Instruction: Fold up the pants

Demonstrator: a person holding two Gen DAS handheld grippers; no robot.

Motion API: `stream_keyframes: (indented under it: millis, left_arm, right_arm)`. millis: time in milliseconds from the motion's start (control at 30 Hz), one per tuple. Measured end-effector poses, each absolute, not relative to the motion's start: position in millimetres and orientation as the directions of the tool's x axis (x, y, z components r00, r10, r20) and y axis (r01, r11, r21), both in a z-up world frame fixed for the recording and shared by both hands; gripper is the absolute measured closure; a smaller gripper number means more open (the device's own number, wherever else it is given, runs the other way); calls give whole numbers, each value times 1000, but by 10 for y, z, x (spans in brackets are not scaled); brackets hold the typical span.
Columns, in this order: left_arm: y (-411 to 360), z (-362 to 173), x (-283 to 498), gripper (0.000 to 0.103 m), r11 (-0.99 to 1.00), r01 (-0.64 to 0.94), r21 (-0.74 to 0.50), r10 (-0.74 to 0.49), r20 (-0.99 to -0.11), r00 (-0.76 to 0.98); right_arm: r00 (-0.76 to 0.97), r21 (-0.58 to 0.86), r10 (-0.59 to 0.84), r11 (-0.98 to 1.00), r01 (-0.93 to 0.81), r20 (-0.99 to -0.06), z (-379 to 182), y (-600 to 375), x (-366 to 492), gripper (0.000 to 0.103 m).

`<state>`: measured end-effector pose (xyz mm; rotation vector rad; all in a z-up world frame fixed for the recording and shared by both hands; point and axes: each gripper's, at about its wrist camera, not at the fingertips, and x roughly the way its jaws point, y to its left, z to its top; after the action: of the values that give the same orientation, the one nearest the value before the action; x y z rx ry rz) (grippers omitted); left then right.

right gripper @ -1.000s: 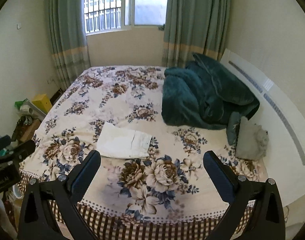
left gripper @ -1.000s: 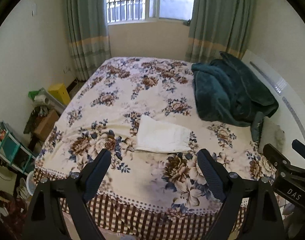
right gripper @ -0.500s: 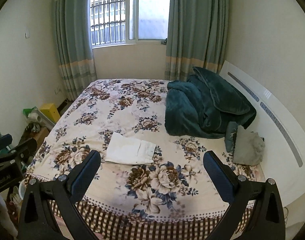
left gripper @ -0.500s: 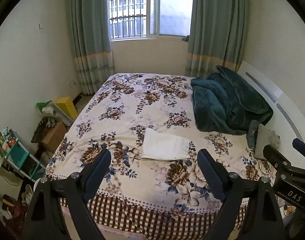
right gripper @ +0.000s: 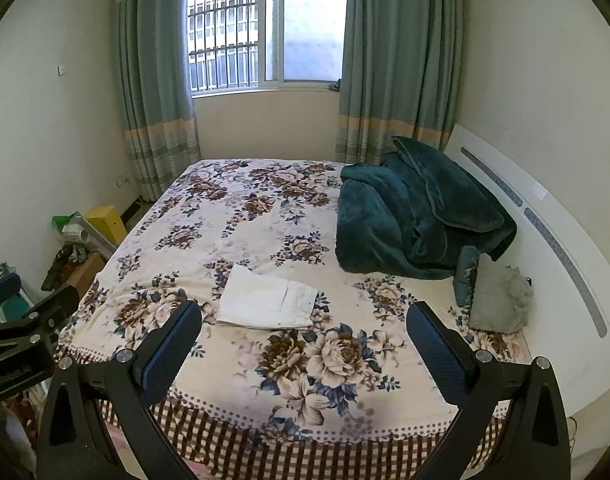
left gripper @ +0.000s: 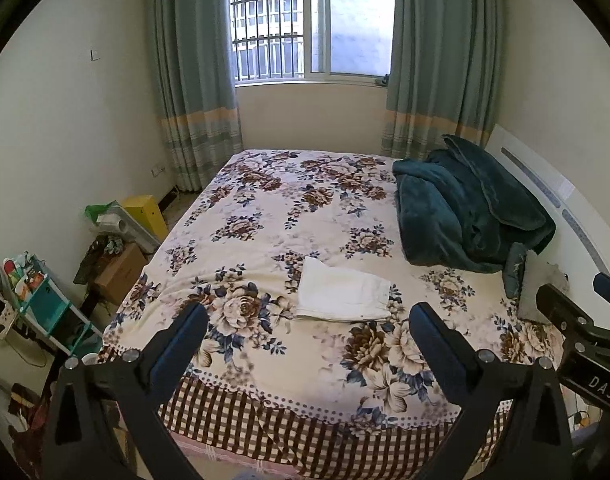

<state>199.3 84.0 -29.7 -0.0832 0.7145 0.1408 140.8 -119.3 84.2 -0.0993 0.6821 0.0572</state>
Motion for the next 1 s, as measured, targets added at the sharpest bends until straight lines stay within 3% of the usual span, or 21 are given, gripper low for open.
stream_keyframes:
  millis: [1000]
  left_arm:
    - [810, -228, 1958, 0, 986, -166, -23, 112, -647, 754]
  right_arm:
    - [763, -57, 39, 993, -99, -645, 703, -1220, 1528, 0]
